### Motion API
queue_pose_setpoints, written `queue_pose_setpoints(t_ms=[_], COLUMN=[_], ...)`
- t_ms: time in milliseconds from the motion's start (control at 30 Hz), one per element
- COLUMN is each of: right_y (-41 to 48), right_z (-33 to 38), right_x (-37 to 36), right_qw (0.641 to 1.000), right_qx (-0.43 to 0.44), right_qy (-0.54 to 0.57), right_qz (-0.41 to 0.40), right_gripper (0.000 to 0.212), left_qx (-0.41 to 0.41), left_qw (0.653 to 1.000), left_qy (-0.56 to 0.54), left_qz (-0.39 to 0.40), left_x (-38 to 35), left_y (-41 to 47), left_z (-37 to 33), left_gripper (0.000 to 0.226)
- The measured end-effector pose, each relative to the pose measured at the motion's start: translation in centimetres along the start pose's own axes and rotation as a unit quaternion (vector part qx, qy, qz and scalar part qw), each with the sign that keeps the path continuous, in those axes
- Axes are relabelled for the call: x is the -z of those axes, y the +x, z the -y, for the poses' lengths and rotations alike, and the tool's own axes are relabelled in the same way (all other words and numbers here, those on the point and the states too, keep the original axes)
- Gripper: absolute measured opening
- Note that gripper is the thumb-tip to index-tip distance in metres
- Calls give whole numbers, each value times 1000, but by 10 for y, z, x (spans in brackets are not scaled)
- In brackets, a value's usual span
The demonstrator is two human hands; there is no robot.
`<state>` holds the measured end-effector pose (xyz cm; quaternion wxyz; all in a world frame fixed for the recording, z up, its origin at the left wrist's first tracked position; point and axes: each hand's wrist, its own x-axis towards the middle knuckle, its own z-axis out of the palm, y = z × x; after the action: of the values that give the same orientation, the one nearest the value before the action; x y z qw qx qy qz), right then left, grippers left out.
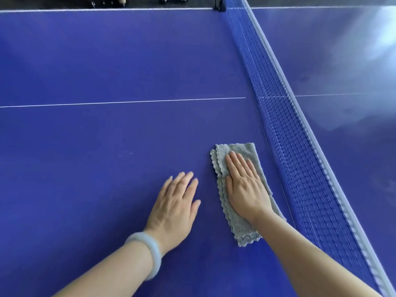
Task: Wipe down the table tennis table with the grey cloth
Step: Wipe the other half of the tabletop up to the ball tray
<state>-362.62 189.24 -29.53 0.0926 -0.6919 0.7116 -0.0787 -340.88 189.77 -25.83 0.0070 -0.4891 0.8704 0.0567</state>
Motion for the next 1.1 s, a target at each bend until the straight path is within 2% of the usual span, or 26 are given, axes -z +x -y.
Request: queue_pose_setpoints(t_ms=[133,300,467,533,600,667,733,767,833,900,933,1000,1100], right_y=[3,44,130,151,148,124,119,126,150,180,194,214,206], right_z=[-4,-22,-51,-39,-12,3,-12,-26,-54,-68,-66,-43,13], right_x=[-2,-2,20,20,13,7,14,17,24,27,26,20,12], right_qw=[1000,990,966,975,996,996,986,989,1000,995,992,992,998], right_qx=[-20,-136,-256,-220,-76,82,159,144,25,-95,-128,-122,41], right_qy=[8,16,28,35,41,32,28,25,15,16,19,24,50], right_qz=[-15,-43,-28,-16,-5,25,43,31,-1,-5,-3,-5,8], right_gripper=[58,63,66,64,61,58,57,56,57,59,60,58,53], left_qx=[21,11,6,5,7,12,9,8,9,7,6,5,6], left_qw=[998,999,1000,999,999,999,999,999,999,999,999,999,999], left_qy=[27,10,7,11,11,10,12,13,12,7,5,5,7], left_qz=[61,35,27,32,41,46,45,46,44,46,47,40,41], left_x=[-21,-30,-30,-30,-29,-25,-25,-26,-27,-28,-29,-31,-28], left_y=[29,26,27,27,27,28,28,28,27,28,28,27,27], left_z=[10,15,14,15,15,14,13,14,15,16,16,17,16], left_gripper=[63,62,61,61,61,62,62,62,62,61,61,61,61])
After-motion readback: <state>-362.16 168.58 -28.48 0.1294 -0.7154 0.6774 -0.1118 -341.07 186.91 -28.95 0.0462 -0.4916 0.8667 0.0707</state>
